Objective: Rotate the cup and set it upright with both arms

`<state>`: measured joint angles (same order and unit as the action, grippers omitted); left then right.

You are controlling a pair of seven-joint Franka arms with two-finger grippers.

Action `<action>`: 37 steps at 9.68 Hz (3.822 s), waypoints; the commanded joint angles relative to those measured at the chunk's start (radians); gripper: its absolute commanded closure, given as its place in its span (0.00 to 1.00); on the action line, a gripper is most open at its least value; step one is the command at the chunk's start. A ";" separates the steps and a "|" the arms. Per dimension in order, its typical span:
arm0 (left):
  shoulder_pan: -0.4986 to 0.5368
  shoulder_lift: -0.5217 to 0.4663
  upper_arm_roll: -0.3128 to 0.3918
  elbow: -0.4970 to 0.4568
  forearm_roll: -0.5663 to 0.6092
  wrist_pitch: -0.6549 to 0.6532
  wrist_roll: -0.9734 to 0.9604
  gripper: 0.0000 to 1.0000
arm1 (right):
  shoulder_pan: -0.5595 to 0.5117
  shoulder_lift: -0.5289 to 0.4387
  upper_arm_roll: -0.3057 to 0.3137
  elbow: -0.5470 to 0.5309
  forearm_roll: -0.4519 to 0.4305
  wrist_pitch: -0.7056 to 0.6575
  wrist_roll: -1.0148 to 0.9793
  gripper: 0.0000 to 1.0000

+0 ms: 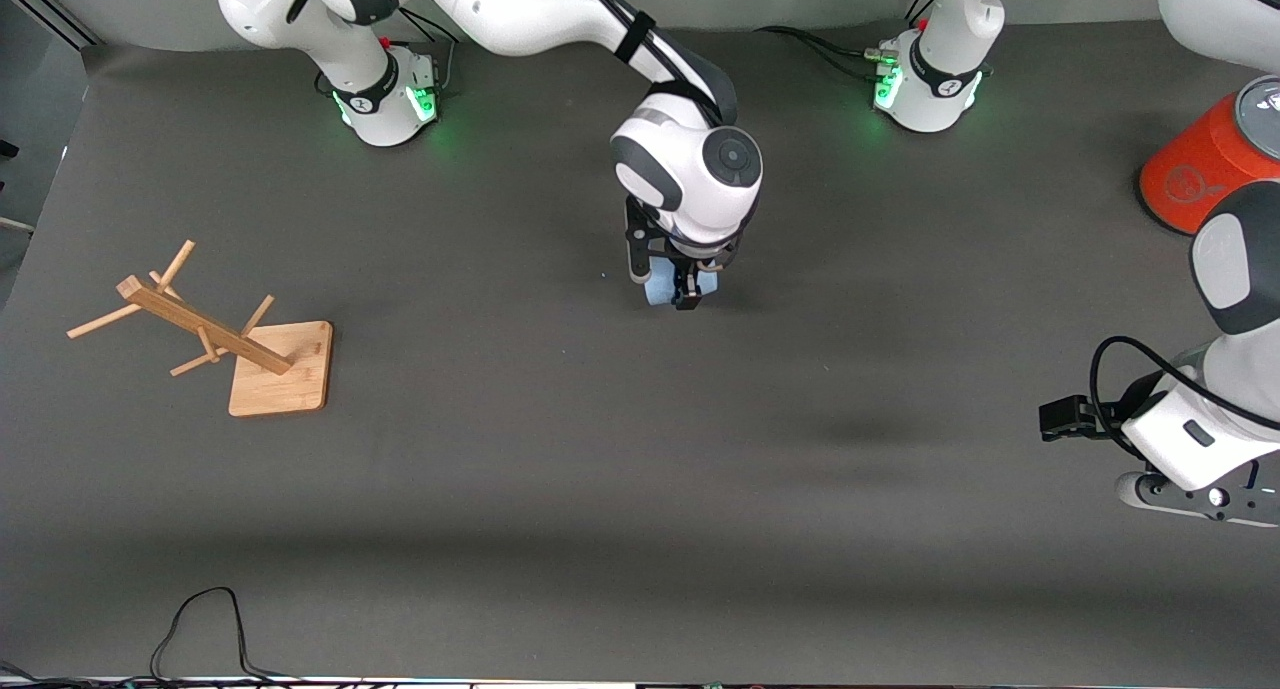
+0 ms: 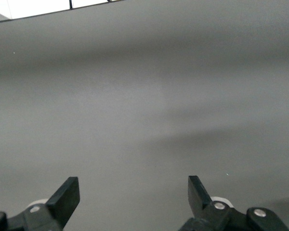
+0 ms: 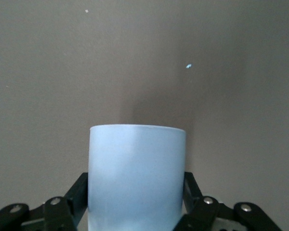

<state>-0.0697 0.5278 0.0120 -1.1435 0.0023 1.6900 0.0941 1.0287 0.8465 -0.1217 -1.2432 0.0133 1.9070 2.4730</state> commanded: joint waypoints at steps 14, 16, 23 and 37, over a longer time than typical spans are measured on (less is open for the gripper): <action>-0.005 0.003 0.003 0.010 0.012 -0.009 0.009 0.00 | 0.014 0.067 -0.013 0.139 -0.007 -0.110 0.069 0.00; -0.007 0.003 0.003 0.010 0.012 -0.009 0.009 0.00 | 0.005 -0.022 -0.013 0.137 0.031 -0.237 -0.023 0.00; -0.024 0.001 0.000 0.002 0.012 -0.018 -0.011 0.00 | -0.329 -0.425 -0.038 0.012 0.045 -0.585 -0.888 0.00; -0.708 0.201 0.000 0.037 0.407 -0.084 -0.861 0.00 | -0.944 -0.823 -0.007 -0.377 0.010 -0.303 -2.442 0.00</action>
<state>-0.7362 0.6760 -0.0053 -1.1453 0.3907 1.6249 -0.7473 0.0899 0.0479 -0.1404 -1.5910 0.0369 1.5654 0.1181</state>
